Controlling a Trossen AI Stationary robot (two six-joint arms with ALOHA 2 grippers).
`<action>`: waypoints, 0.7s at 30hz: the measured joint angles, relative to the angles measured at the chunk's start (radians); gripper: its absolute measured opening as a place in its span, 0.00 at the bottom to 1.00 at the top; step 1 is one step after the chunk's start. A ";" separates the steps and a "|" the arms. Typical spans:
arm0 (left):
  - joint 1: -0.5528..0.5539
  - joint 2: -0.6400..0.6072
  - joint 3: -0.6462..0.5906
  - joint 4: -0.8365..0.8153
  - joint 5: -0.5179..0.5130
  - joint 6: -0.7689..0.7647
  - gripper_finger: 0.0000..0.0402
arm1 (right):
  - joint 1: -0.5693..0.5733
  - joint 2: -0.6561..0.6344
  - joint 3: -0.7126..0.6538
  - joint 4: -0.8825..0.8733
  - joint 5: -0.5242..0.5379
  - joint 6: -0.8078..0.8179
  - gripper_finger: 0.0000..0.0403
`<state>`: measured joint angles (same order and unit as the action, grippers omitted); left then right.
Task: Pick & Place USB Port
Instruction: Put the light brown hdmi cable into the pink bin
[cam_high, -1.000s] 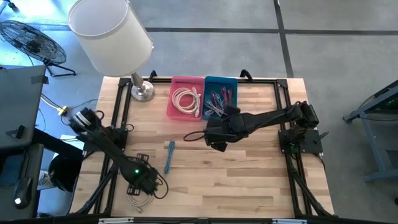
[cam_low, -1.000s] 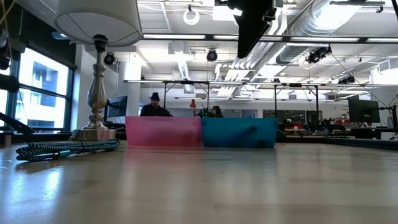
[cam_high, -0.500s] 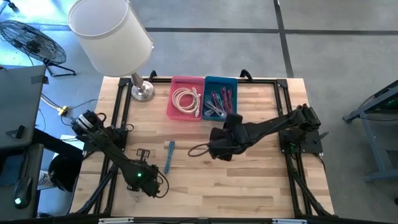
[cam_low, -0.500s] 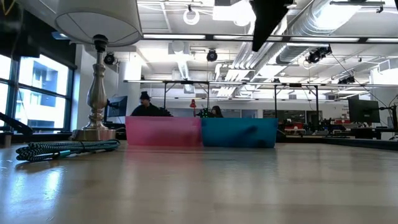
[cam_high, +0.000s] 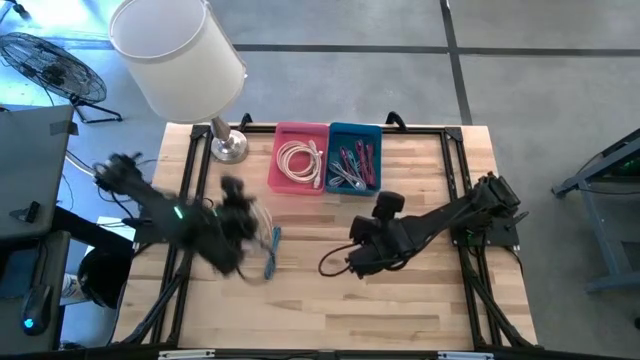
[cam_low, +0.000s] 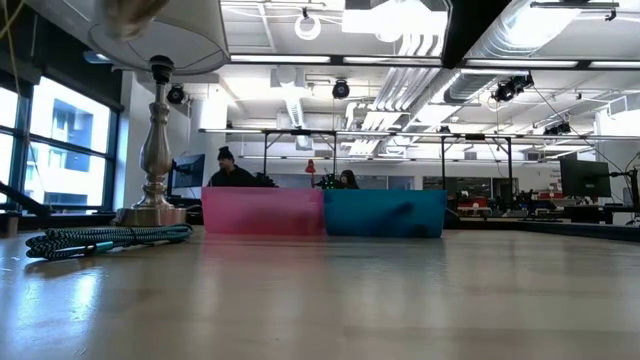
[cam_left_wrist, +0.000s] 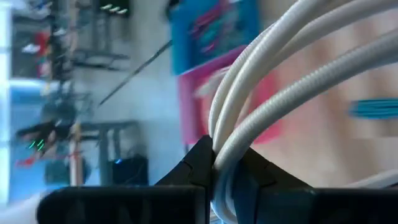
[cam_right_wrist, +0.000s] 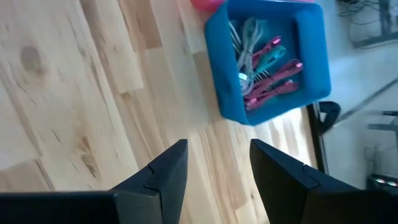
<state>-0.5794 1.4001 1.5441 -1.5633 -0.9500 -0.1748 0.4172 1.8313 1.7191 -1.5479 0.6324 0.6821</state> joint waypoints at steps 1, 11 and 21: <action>0.035 -0.038 -0.003 -0.005 -0.022 0.017 0.07 | 0.009 0.000 0.000 -0.017 0.010 0.019 0.41; 0.483 -0.311 -0.154 0.441 0.140 0.519 0.07 | 0.078 -0.002 0.000 -0.023 0.081 0.078 0.41; 0.888 -0.256 -0.432 0.969 0.633 0.833 0.07 | 0.083 -0.002 0.000 -0.023 0.138 0.128 0.41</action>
<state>0.3085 1.1442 1.1122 -0.5939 -0.3174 0.6579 0.5003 1.8297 1.7191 -1.5711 0.7704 0.8100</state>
